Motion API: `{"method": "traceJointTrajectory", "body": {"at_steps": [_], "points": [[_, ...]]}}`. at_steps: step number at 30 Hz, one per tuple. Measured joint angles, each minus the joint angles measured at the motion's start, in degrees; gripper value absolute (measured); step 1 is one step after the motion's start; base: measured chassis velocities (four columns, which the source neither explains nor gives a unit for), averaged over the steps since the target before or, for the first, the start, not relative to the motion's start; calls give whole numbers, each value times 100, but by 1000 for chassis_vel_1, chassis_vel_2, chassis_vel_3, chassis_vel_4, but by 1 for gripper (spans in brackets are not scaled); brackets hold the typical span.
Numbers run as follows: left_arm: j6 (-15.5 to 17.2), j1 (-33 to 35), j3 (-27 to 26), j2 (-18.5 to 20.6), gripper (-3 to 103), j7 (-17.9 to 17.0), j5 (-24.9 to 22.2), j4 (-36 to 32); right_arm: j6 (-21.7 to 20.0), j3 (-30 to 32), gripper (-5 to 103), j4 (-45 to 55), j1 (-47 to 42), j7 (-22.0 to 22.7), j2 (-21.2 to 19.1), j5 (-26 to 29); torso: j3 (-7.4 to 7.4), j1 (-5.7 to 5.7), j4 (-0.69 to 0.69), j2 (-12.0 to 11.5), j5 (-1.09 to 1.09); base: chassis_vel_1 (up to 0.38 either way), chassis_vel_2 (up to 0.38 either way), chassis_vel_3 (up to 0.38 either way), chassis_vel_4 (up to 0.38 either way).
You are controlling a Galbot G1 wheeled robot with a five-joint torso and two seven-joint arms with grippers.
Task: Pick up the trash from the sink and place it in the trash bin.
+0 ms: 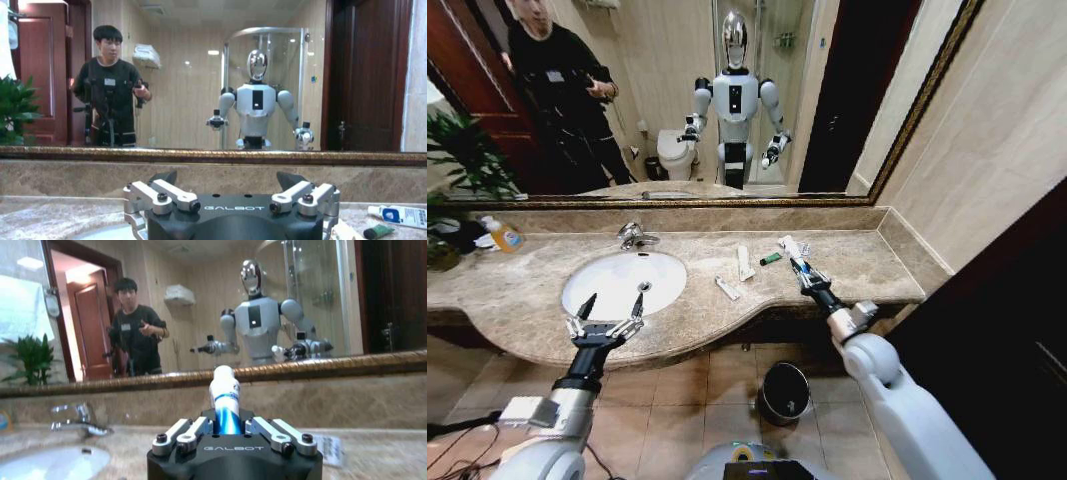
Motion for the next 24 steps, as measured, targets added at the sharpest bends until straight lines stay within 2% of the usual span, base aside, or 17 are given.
{"method": "traceJointTrajectory", "body": {"at_steps": [3,4,5,7,8,10,11,13,15,16,19,24], "points": [[0,0,0,0,100,0,0,0,390,467,19,71,-806,-541,-26,-110,0,0,0,0,0,0,0,0,0],[0,0,0,0,100,0,0,0,390,467,19,71,-806,-541,-26,-110,0,0,0,0,0,0,0,0,0],[0,0,0,0,100,0,0,0,499,619,19,97,-1101,-732,11,-149,0,0,0,0,0,0,0,0,0],[0,0,0,0,100,0,0,0,861,962,19,61,-1825,-1175,183,-234,-1,0,-1,0,-1,0,0,0,0],[0,0,0,0,100,0,0,0,861,962,19,61,-1825,-1175,183,-234,-1,0,-1,0,-1,0,0,0,0],[0,0,0,0,100,0,0,0,1213,1169,19,-136,-2363,-1554,367,-356,0,0,-2,1,-2,0,0,0,0],[0,0,0,0,100,0,0,0,1213,1169,19,-136,-2363,-1554,367,-356,0,0,-2,1,-2,0,0,0,0],[0,0,0,0,100,0,0,0,1631,1200,19,-549,-2700,-1868,640,-568,0,-1,-2,1,-2,0,0,0,0],[0,0,0,0,100,0,0,0,1902,1076,19,-1029,-2726,-1935,833,-806,0,-1,-2,1,-3,0,0,0,0],[0,0,0,0,100,0,0,0,1902,1076,19,-1029,-2726,-1935,833,-806,0,-1,-2,1,-3,0,0,0,0],[0,0,0,0,100,0,0,0,2245,811,19,-2118,-2316,-1928,1040,-1220,0,0,-2,1,-1,0,0,0,0],[0,0,0,0,100,0,0,0,2331,505,19,-3023,-1709,-1866,1082,-1489,0,0,0,0,-2,0,0,0,0]]}}
